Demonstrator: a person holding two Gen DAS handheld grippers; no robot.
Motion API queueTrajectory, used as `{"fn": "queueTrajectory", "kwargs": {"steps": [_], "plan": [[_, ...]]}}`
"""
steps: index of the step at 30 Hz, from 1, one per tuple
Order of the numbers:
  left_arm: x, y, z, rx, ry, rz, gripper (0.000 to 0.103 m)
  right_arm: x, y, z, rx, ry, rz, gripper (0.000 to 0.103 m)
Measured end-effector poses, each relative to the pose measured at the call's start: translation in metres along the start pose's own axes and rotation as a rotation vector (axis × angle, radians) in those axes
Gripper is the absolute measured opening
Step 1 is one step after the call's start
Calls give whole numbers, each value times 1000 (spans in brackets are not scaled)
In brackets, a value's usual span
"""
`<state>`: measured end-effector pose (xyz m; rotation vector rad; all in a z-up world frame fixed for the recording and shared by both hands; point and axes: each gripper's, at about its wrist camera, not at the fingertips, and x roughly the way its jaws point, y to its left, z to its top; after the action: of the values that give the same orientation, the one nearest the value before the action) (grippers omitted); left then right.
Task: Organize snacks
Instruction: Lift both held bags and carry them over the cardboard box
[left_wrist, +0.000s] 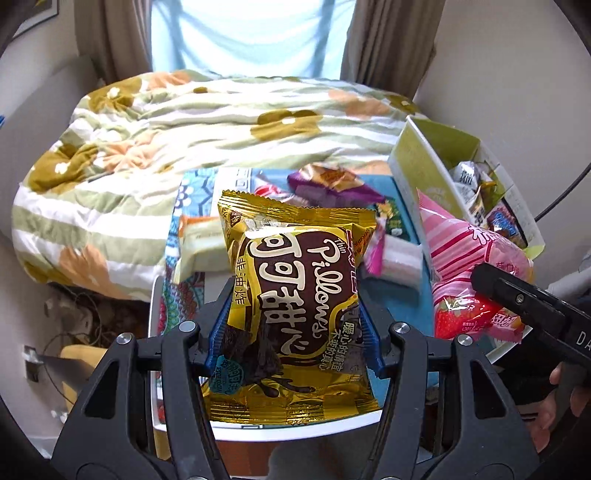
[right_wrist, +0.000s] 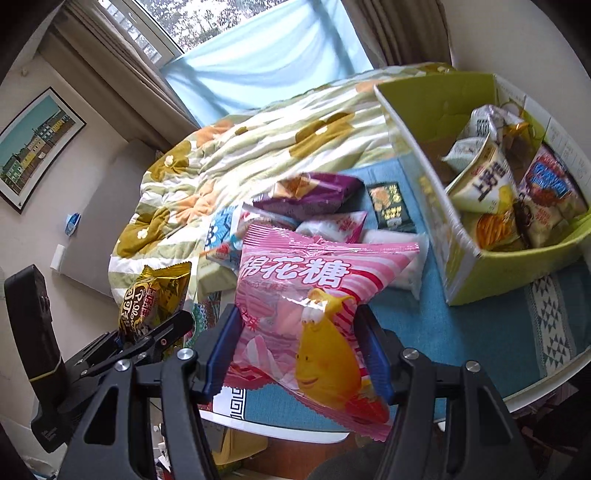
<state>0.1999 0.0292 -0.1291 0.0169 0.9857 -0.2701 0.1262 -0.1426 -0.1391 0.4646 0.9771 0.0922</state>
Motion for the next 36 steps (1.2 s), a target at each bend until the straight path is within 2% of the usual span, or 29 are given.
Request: {"fn": "queueTrajectory", "kwargs": {"steps": [7, 13, 19, 26, 27, 29, 30, 31, 36], "plan": [[-6, -72, 56, 65, -77, -45, 54, -50, -37, 49, -15, -144, -26, 58], [26, -152, 106, 77, -86, -96, 54, -71, -96, 102, -25, -188, -53, 58], [90, -226, 147, 76, -14, -83, 54, -75, -160, 152, -28, -178, -78, 58], [160, -272, 167, 61, 85, -42, 55, -59, -217, 196, -31, -125, -70, 58], [168, -275, 168, 63, 101, -37, 60, -55, -222, 200, -30, -116, -65, 58], [176, -277, 167, 65, 112, -16, 79, -51, -232, 205, -29, -100, -59, 58], [175, -277, 166, 59, 101, -3, 95, -48, -235, 207, -28, -94, -57, 58], [172, -275, 163, 52, 89, -5, 103, -45, -238, 208, -28, -86, -55, 58], [158, -254, 149, 23, 102, -27, 102, -34, -247, 211, -32, -57, -42, 58]]}}
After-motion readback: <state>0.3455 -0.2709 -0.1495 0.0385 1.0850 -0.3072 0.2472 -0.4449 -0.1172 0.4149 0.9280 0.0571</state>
